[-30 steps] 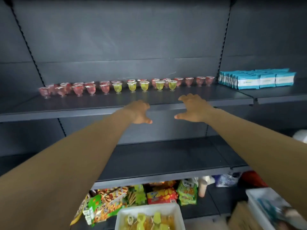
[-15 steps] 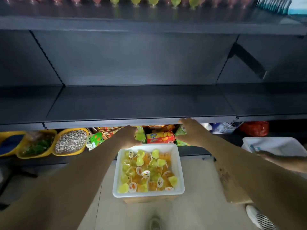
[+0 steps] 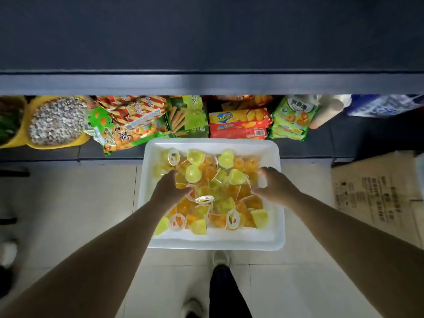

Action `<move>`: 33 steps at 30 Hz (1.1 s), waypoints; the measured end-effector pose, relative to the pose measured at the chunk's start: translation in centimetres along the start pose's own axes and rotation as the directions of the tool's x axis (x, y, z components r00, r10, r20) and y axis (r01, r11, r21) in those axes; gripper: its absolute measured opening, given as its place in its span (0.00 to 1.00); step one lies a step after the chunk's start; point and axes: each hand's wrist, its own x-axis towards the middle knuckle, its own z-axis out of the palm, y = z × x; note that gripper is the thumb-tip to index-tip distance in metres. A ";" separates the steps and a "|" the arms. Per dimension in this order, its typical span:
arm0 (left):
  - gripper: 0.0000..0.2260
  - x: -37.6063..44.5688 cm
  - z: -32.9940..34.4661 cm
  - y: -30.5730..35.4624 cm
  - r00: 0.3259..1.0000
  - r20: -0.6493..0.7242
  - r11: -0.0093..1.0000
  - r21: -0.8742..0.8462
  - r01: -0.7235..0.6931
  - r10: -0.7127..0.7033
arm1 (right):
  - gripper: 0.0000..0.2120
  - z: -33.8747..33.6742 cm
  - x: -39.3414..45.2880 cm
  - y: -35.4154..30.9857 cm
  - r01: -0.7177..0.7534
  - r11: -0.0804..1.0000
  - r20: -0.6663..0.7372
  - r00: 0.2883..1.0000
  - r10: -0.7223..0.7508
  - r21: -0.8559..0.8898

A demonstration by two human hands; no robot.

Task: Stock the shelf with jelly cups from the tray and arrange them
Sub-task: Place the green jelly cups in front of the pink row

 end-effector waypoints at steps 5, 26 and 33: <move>0.37 6.2 3.4 -0.4 0.999 -0.037 0.999 0.016 -0.028 0.028 | 0.30 4.9 6.4 1.4 0.019 0.999 0.008 1.000 -0.019 0.028; 0.28 8.9 3.4 -1.8 0.984 -0.037 0.972 -0.166 0.166 -0.174 | 0.23 8.7 9.8 0.8 -0.099 0.995 -0.224 0.969 0.103 0.028; 0.08 5.0 1.4 -1.2 0.914 0.342 0.450 -0.795 0.406 -0.220 | 0.19 6.8 5.8 1.0 -0.335 0.103 0.298 0.915 0.271 0.937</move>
